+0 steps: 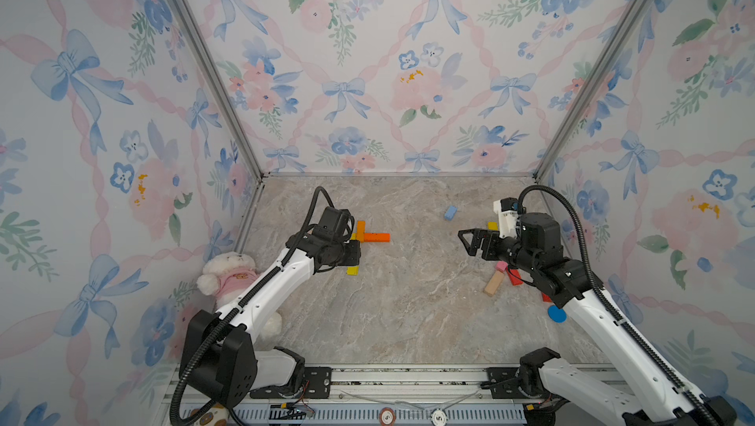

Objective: Assemble the letter t with building blocks
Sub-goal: Assemble the building block at the center of the board.

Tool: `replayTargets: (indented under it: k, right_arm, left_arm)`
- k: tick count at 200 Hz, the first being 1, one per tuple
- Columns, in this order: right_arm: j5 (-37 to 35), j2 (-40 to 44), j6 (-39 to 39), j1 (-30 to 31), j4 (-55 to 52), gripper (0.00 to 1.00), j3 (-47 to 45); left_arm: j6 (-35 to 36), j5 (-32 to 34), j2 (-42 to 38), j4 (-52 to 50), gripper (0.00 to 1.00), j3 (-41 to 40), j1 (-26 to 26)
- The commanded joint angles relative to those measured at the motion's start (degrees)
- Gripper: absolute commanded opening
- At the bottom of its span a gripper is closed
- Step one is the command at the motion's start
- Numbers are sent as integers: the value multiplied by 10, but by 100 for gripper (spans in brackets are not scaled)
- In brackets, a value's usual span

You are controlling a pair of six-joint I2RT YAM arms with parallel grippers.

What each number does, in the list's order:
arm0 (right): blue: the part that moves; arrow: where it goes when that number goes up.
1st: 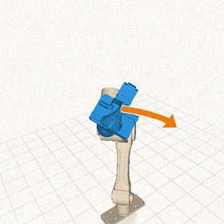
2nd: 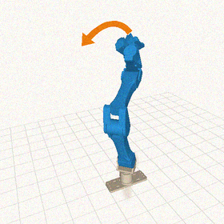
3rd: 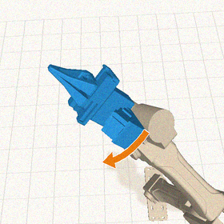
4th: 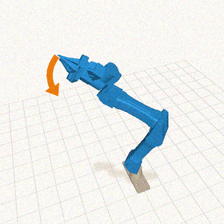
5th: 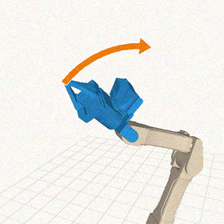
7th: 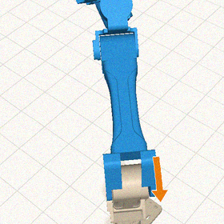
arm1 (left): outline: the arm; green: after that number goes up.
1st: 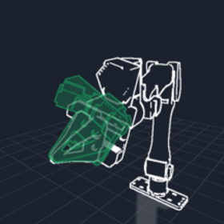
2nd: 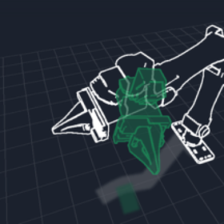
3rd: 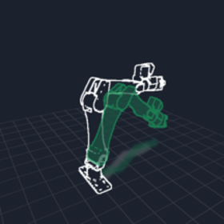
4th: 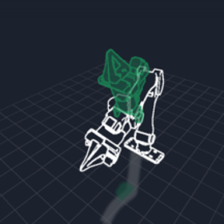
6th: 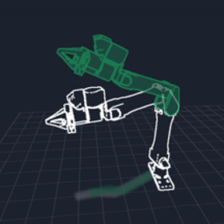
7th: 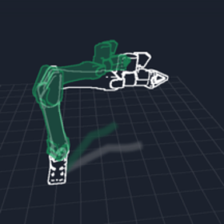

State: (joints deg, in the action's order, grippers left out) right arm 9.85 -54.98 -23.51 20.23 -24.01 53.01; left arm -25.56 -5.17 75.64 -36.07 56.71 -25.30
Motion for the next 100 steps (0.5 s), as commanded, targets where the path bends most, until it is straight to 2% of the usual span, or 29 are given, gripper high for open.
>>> replayTargets:
  k: [1, 42, 100]
  right_arm:
    - [6, -5, 5, -5, -4, 100, 3]
    - [11, 0, 6, -6, -2, 100, -1]
    - [7, 12, 7, -5, -14, 100, -8]
  left_arm:
    - [-45, 4, 8, -4, 11, -12, -11]
    - [-46, 32, 52, 1, 11, -10, -37]
    - [-24, 71, 153, 11, 11, 31, -37]
